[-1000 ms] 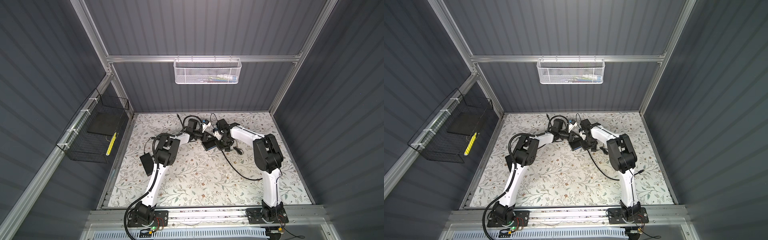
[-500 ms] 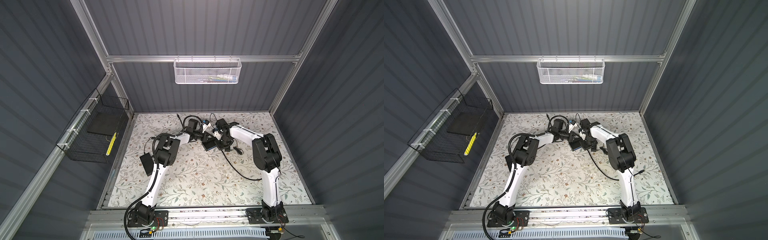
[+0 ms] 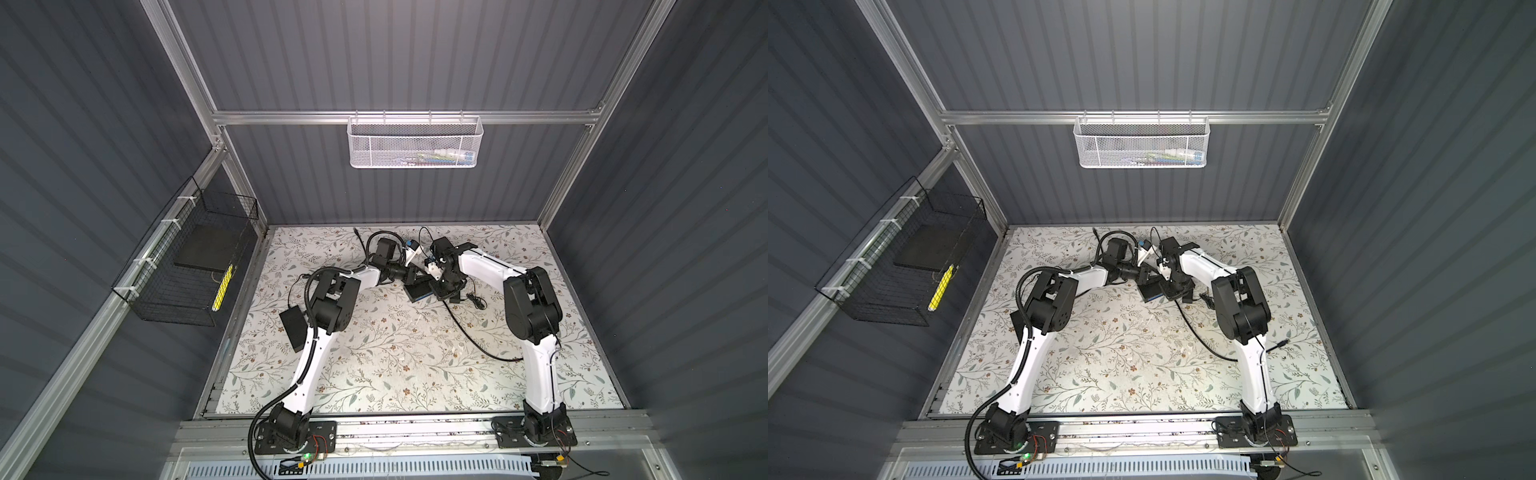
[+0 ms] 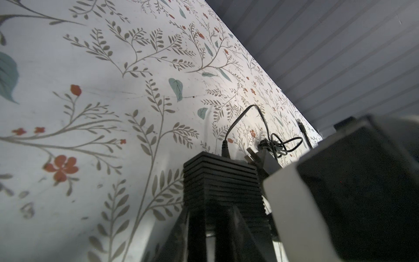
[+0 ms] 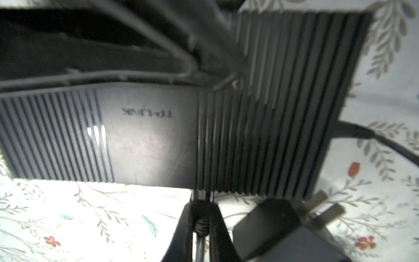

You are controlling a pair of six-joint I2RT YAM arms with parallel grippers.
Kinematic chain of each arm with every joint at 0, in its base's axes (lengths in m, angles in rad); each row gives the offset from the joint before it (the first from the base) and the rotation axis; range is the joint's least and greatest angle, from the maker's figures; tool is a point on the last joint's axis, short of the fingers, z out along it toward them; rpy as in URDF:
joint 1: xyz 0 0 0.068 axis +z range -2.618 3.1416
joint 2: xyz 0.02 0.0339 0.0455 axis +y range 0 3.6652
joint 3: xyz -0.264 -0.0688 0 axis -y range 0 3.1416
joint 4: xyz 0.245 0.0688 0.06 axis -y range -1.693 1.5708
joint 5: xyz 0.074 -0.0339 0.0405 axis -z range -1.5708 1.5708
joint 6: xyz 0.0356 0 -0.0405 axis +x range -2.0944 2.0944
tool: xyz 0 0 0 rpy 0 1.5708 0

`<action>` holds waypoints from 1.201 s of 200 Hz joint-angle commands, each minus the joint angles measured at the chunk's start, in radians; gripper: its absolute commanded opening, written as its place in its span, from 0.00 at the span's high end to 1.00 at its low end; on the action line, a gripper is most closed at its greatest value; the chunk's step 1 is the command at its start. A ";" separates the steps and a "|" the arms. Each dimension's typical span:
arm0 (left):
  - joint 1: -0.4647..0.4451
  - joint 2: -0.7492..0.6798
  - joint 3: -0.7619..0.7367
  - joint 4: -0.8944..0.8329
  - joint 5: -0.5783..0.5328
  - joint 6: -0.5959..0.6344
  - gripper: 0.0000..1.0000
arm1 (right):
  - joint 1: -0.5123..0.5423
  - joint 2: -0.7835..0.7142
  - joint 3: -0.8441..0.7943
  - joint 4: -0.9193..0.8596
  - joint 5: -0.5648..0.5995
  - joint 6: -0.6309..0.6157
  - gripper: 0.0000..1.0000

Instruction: Insert the plug into the switch port

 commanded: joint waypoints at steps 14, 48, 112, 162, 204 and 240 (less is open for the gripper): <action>-0.136 0.009 -0.055 -0.164 0.185 0.007 0.72 | -0.002 0.011 0.084 0.358 0.005 0.024 1.00; -0.137 0.008 -0.064 -0.149 0.189 -0.005 0.73 | -0.002 0.003 0.065 0.404 0.027 0.053 1.00; -0.141 0.007 -0.075 -0.135 0.195 -0.016 0.73 | -0.003 0.017 0.096 0.430 0.045 0.065 1.00; -0.119 0.010 -0.066 -0.152 0.173 0.009 0.74 | -0.003 -0.013 0.050 0.425 0.053 0.059 1.00; -0.053 0.001 -0.041 -0.180 0.125 0.028 0.74 | -0.001 -0.095 -0.091 0.423 0.054 0.062 0.95; -0.019 -0.026 -0.094 -0.110 0.091 -0.023 0.73 | -0.001 -0.153 -0.215 0.407 0.061 0.067 0.84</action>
